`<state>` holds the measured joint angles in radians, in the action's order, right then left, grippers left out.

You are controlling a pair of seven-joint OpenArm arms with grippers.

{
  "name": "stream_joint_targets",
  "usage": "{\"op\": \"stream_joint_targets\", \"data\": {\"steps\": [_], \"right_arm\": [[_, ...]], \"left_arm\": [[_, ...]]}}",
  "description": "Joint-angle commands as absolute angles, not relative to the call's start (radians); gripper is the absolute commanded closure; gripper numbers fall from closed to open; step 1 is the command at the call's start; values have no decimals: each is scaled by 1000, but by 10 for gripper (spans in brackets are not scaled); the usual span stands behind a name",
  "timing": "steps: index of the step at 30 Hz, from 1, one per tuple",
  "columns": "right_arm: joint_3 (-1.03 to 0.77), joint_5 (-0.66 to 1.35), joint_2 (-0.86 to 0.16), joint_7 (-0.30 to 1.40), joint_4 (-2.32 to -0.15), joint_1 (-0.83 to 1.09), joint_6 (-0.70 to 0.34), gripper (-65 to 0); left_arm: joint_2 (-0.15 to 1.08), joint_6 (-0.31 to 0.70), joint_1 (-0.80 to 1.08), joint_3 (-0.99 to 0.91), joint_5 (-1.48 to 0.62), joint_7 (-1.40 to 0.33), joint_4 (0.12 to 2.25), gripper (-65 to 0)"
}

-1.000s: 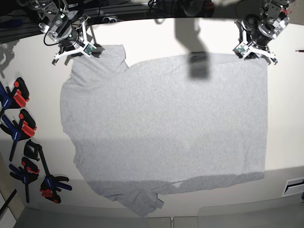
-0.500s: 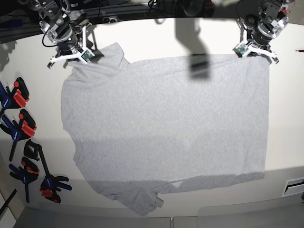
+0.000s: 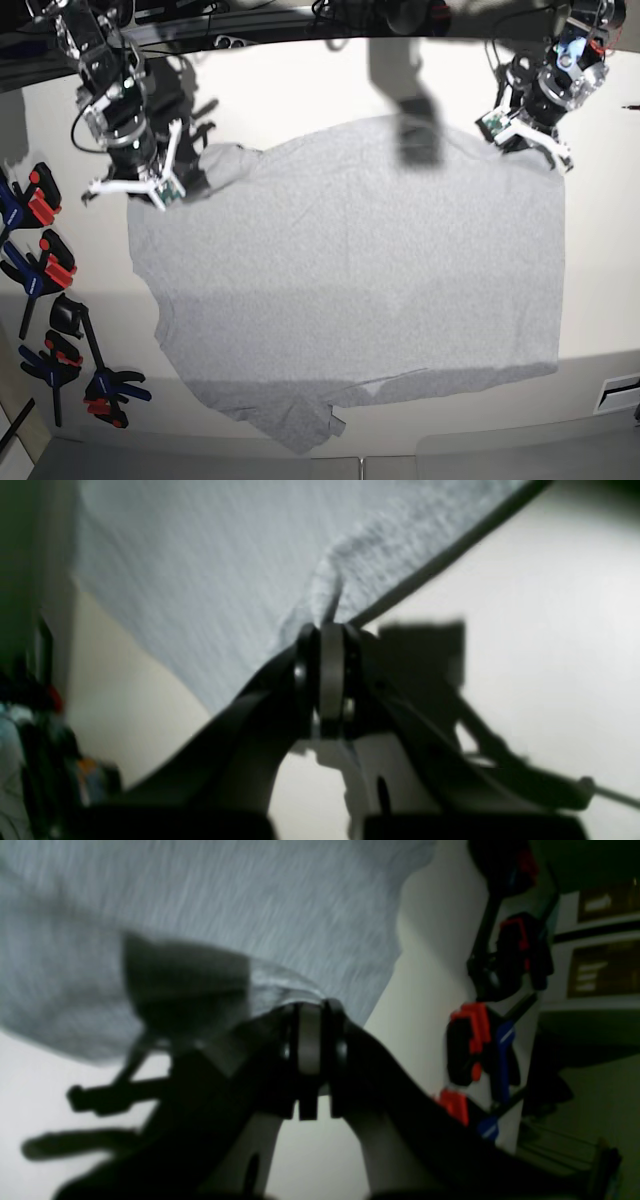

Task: Fold the T-shirt properly
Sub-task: 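Lift both shoulders and carry them toward the hem, folding the shirt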

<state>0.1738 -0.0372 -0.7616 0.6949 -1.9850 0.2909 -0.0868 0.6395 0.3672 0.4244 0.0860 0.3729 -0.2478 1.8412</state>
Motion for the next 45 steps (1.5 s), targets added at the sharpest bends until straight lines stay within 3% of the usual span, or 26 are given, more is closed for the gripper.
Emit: {"op": "stream_joint_targets", "data": {"steps": [1,11,16,28,36,45], "right_arm": [[164,-44,-761,677,-1997,260,-75,0],[164,-44,-603,635,-1829,59,-102,0],[164,54,-524,611,-1721,-72,-120,0],[164,110,-337,606,-1390,-344,-233,0],[164,108,-284,600,-1137,-491,-231,0],[164,108,-279,613,-1075,-545,-236,0]], "left_arm": [[651,350,404,80,359,-215,1858,0],[652,350,258,80,231,-299,1856,0],[651,351,243,80,31,-300,1856,0],[630,351,140,80,-6,-290,1693,0],[627,350,-27,80,-109,-261,1423,0],[627,351,-57,80,-131,-198,1392,0]]}}
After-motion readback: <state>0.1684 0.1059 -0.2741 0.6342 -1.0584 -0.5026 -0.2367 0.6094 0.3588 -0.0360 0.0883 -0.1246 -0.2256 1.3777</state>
